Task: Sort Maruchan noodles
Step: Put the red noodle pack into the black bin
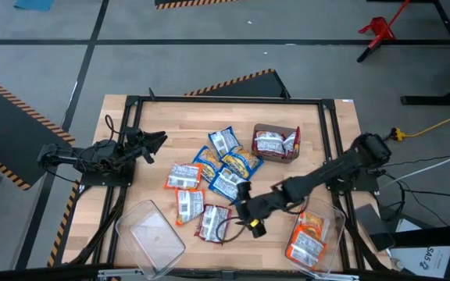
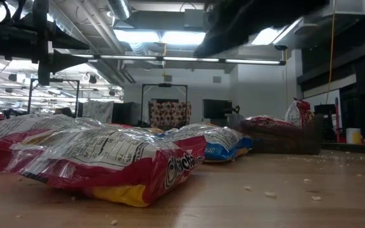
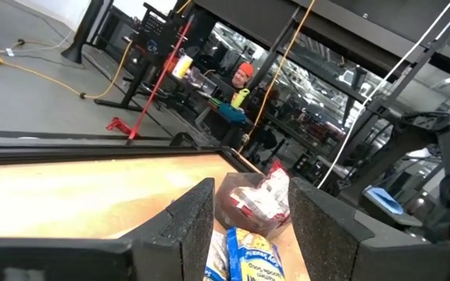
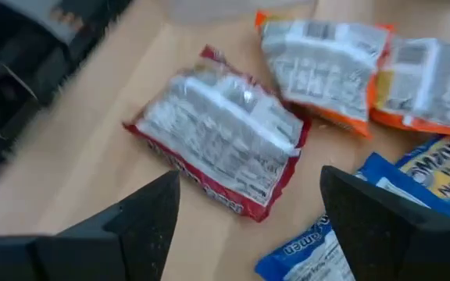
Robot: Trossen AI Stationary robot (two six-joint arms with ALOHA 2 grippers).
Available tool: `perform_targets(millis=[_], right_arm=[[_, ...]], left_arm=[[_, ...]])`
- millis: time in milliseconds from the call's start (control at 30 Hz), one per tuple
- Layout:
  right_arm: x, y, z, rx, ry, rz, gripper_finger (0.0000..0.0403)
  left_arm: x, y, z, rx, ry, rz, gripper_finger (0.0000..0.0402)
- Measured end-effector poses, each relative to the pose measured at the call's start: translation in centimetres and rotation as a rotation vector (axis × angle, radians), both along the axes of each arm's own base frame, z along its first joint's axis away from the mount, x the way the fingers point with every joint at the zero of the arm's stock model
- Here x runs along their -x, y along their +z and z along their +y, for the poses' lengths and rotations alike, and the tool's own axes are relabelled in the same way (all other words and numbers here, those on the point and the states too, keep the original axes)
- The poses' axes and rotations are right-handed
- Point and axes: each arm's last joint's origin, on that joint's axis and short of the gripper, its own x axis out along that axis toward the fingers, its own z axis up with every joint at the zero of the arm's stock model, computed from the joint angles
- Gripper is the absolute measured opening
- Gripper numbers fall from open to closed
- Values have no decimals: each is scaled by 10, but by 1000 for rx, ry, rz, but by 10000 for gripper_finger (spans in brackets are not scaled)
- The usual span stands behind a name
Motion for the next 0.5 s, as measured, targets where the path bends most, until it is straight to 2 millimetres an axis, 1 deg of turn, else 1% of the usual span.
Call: perform_targets(millis=[100,233,333,500], right_arm=[[-12,-19,-4,30,40,9,299],[-21,-43,-10,59,40,61,306],[-26,-56,-13,76,41,68,311],[-34,-73,-12,71,44,55,317]], left_arm=[[0,0,0,0,0,2,158],[0,0,0,-1,0,3,158],[0,-1,0,-2,0,8,158],[0,-1,0,-2,6,14,158]])
